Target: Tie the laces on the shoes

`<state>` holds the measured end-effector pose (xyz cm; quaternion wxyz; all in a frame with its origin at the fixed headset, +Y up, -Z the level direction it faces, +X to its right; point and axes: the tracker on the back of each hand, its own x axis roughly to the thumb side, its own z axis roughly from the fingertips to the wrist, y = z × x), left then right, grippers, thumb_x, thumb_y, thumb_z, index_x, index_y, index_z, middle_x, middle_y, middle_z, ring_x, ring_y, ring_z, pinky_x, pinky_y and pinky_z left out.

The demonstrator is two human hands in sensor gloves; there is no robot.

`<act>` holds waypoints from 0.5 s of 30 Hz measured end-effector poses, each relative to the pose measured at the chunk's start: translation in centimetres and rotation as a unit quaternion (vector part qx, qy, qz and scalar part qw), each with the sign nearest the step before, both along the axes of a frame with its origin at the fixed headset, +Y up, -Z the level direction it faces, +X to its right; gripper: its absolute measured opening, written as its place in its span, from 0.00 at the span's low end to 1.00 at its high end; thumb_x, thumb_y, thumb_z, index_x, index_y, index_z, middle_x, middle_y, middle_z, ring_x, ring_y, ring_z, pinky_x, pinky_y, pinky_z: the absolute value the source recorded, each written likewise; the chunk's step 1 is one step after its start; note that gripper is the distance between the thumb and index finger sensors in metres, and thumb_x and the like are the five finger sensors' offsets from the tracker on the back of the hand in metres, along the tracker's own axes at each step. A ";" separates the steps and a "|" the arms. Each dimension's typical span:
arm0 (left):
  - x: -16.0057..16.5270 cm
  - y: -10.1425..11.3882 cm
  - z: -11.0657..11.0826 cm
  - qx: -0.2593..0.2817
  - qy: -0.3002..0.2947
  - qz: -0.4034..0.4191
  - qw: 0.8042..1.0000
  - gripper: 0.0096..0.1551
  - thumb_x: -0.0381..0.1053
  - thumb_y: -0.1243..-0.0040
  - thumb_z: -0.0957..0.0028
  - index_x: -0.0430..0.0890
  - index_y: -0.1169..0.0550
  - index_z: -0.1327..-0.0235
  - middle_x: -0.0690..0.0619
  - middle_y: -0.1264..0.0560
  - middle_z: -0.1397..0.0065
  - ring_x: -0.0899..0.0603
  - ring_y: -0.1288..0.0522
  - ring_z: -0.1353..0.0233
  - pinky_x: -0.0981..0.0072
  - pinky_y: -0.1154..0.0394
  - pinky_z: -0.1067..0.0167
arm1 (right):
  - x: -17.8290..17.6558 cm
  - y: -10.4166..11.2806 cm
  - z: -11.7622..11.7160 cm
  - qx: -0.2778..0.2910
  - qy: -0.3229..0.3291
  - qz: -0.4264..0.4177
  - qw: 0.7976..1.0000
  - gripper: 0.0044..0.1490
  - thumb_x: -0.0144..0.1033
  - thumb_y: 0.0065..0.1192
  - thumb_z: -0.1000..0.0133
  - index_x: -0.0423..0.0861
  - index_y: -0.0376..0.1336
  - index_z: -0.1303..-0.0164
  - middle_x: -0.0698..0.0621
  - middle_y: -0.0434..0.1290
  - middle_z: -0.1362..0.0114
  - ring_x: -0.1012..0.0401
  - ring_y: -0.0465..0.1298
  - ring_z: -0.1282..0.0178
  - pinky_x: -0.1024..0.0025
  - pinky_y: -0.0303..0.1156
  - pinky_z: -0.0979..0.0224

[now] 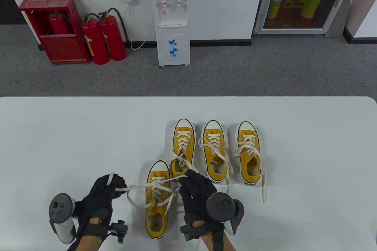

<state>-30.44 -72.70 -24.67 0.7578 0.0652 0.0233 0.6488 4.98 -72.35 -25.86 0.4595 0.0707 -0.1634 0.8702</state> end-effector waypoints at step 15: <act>-1.9 0.0 -0.2 -0.018 0.038 -0.058 0.997 0.21 0.53 0.44 0.44 0.60 0.21 0.39 0.59 0.14 0.61 0.48 0.15 0.65 0.45 0.20 0.50 | 4.0 0.9 0.4 -0.010 -0.072 0.011 0.997 0.29 0.47 0.68 0.50 0.40 0.79 0.49 0.46 0.75 0.30 0.45 0.78 0.34 0.37 0.62 0.28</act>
